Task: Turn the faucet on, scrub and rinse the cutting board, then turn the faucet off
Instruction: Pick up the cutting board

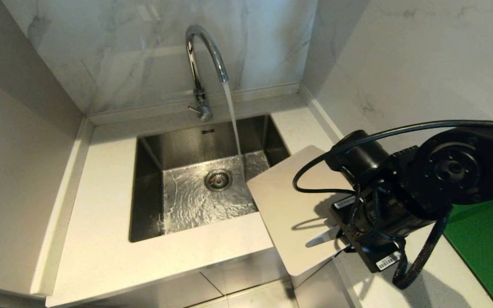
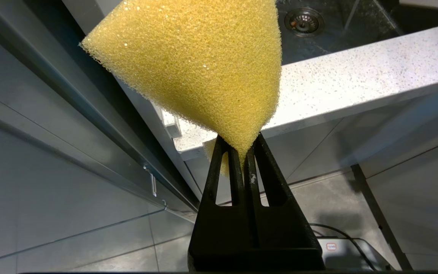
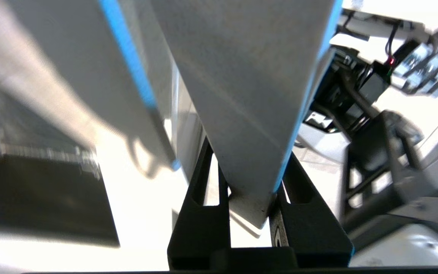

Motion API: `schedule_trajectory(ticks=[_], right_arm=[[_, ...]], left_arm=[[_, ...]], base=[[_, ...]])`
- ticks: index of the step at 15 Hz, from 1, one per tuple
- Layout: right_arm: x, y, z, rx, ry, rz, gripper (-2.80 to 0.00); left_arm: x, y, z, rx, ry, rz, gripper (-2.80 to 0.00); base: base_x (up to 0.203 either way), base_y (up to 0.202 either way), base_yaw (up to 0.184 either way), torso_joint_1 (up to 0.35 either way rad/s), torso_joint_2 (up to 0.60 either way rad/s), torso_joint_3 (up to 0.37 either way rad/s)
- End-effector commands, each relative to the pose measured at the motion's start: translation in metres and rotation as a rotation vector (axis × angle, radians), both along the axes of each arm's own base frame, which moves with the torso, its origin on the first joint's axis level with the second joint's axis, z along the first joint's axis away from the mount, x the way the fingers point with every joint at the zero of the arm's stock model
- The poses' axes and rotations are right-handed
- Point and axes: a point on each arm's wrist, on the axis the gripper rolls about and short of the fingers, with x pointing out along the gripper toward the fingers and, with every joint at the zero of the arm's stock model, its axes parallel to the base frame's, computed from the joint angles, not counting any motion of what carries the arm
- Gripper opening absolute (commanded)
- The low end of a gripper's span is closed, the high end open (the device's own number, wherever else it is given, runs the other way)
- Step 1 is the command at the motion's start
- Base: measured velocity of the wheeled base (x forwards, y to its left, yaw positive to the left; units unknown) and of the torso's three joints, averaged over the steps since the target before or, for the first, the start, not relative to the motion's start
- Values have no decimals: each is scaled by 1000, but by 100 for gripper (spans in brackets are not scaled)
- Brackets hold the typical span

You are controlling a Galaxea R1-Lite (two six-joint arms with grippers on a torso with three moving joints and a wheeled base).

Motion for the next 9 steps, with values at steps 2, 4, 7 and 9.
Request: schedule_trajectory(ticks=[2,4,7,9], right_arm=[[-27,-12,25,-14,-43,123,-280],[-37,-17,30,-64,-41,212,-280],[-43,-21,36,-122,-59,320,-280],[-43,-22,37,-158,-73,382,-280]], left_arm=[[0,0,0,0,2,0,-280],[0,0,0,0,1,0,-280],[0,0,0,0,1,1,-280],[0,0,0,0,1,0,-280]], base=[[0,0,0,0,0,0],[0,0,0,0,0,0],[0,0,0,0,0,0],[0,0,0,0,0,0]])
